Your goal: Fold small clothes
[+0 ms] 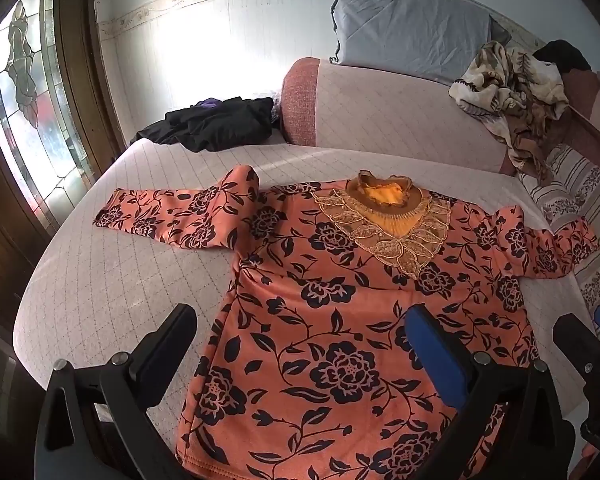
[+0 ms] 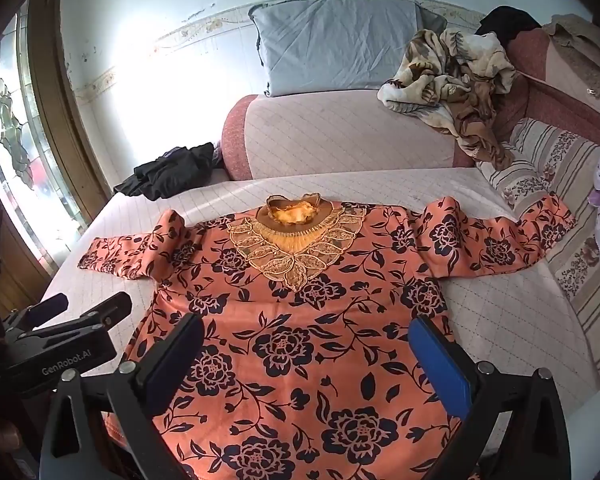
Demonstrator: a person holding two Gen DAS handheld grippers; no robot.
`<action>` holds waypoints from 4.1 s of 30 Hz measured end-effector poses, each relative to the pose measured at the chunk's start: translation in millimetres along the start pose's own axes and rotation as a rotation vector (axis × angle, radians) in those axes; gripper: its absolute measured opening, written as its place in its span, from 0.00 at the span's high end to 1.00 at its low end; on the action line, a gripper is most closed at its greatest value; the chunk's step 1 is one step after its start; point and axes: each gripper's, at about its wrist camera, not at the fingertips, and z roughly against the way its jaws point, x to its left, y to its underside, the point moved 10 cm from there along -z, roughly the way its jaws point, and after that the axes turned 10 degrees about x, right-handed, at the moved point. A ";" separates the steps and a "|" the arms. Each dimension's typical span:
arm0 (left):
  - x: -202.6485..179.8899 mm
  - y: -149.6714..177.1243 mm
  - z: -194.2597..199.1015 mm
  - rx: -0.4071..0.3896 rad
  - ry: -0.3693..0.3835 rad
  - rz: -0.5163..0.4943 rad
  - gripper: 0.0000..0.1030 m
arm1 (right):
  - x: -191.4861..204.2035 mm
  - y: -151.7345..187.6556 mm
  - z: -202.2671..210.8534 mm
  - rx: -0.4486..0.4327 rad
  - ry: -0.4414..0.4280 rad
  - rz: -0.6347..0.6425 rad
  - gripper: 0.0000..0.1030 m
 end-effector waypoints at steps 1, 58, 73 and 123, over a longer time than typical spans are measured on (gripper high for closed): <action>0.4 0.6 -1.1 0.000 0.001 -0.001 0.00 | -0.1 -0.2 0.0 0.000 0.000 0.000 0.00; -3.3 3.8 -1.4 0.004 0.010 -0.005 0.00 | 1.9 -0.6 -2.8 0.004 0.010 0.009 0.00; -4.2 4.3 -8.4 0.019 0.009 -0.004 0.00 | 1.5 0.1 -6.9 0.008 0.009 0.005 0.00; 196.7 35.9 -188.6 0.242 -0.147 0.316 0.00 | -526.0 -63.7 -191.2 0.056 0.275 -1.120 0.92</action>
